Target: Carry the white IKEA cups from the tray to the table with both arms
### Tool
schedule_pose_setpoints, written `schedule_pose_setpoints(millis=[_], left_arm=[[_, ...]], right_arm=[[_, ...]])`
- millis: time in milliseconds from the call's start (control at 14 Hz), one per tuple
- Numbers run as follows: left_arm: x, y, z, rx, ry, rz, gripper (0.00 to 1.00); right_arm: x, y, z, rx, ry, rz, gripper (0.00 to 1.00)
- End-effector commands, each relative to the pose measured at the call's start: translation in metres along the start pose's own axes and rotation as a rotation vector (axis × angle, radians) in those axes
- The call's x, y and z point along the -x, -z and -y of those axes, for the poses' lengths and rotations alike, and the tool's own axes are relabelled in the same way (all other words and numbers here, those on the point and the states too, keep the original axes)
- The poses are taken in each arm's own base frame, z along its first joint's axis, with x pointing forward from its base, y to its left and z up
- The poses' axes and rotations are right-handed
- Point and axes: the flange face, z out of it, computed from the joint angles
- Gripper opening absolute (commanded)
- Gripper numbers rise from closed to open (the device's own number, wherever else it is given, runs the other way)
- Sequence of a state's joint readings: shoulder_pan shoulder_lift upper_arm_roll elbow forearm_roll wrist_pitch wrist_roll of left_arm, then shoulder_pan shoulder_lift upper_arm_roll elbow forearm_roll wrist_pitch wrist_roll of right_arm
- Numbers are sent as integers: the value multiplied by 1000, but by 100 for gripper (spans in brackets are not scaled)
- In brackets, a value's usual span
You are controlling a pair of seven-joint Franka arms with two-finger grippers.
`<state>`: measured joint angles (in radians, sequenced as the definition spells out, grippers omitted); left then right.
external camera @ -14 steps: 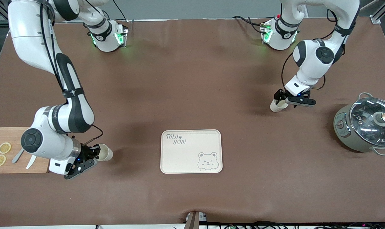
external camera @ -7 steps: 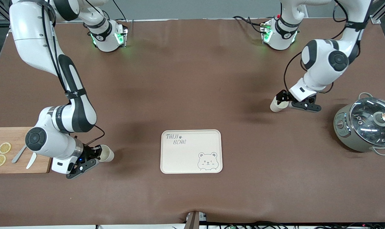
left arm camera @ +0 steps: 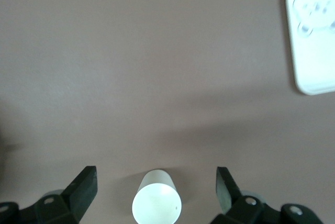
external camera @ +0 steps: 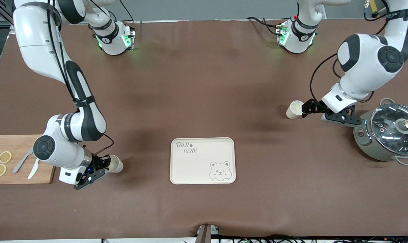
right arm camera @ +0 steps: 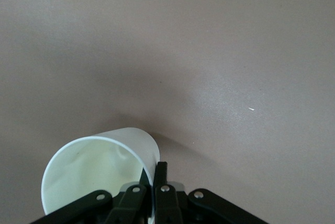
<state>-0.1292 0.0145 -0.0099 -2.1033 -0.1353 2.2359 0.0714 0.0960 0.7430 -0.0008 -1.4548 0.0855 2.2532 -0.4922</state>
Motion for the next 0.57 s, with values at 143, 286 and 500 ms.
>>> schedule_pose_setpoints(millis=[143, 286, 500], left_arm=[[-50, 48, -13, 21, 112, 4, 100], [-64, 67, -17, 13, 125, 12, 100], [-72, 100, -12, -6, 124, 11, 100]], right_arm=[[0, -9, 0, -6, 7, -10, 0], [-1, -8, 0, -3, 7, -16, 0], [-1, -8, 1, -5, 7, -16, 0]])
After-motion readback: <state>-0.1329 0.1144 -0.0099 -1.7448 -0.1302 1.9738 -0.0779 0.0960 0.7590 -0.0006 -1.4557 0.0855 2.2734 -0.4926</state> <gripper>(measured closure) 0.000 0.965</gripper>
